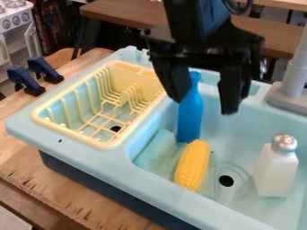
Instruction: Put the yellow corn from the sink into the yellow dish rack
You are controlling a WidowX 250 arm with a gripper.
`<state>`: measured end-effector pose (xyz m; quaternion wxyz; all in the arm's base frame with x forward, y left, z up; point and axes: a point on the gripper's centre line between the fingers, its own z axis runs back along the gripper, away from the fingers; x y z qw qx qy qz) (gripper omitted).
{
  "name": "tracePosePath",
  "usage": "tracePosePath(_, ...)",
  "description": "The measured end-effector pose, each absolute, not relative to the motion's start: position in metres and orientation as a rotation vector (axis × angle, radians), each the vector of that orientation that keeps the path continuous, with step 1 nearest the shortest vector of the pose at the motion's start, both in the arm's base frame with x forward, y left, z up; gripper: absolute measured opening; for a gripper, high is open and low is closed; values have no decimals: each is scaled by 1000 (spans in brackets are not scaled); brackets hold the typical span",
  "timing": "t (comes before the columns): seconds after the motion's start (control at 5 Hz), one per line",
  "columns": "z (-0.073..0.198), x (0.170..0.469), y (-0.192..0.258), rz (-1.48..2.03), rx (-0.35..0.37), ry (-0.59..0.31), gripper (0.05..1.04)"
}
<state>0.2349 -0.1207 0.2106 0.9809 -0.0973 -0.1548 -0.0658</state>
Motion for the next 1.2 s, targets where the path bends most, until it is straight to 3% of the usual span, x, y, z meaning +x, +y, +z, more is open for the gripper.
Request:
tracePosePath(0.2,195,239,-120,-97,-176,-347,1002)
tracePosePath(0.4,172,250,-125,-79,-121,-328,1002)
tracePosePath(1.2,122,251,-108,4,-98,-213,1002)
